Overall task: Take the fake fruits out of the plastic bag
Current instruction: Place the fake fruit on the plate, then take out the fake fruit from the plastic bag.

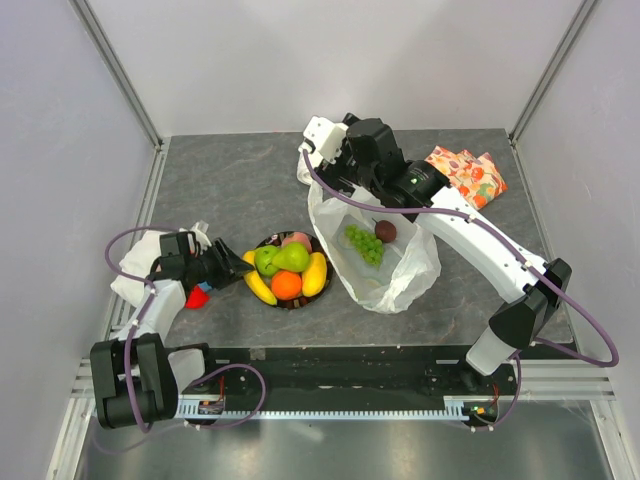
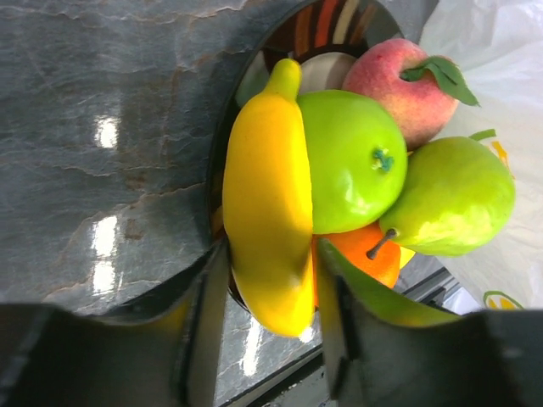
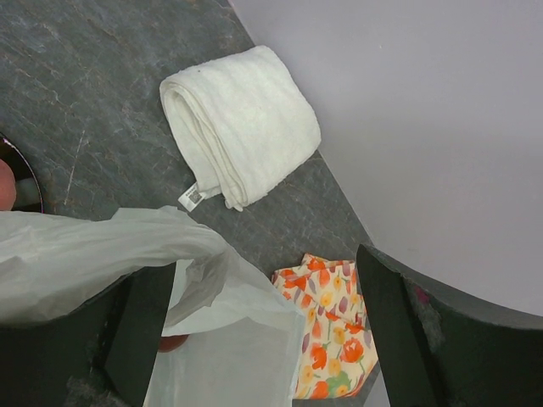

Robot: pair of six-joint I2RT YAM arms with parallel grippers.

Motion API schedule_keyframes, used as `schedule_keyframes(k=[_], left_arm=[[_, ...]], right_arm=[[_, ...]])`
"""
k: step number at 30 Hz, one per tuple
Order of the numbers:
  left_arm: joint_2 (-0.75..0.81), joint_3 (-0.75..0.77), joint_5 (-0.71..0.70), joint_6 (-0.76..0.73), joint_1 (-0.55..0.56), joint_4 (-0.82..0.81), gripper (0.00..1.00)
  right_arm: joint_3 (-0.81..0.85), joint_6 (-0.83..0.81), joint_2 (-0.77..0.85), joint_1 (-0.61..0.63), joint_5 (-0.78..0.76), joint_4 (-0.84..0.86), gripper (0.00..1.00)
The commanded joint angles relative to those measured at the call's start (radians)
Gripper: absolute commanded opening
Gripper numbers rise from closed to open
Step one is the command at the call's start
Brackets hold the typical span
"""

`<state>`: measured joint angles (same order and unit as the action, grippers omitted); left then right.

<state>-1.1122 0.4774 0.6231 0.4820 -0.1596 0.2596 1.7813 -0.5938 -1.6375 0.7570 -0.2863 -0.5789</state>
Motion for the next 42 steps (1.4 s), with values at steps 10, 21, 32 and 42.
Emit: schedule_keyframes(k=[10,21,32,42], left_arm=[[-0.035,0.067,-0.079,-0.025,-0.001,0.128,0.8],[0.225,0.277,0.079,-0.108,0.002,0.297,0.99],[-0.021,0.743,-0.048,-0.473,0.431,0.109,0.99],[-0.29,1.033,0.102,-0.491,0.497,-0.005,0.99]], right_arm=[[0.062,0.009,-0.007,0.002,-0.017,-0.012,0.95],[0.04,0.025,0.146,0.004,-0.053,-0.055,0.98],[-0.032,0.109,0.349,-0.042,0.011,-0.143,0.98],[-0.18,0.173,0.415,-0.045,0.285,-0.329,0.93]])
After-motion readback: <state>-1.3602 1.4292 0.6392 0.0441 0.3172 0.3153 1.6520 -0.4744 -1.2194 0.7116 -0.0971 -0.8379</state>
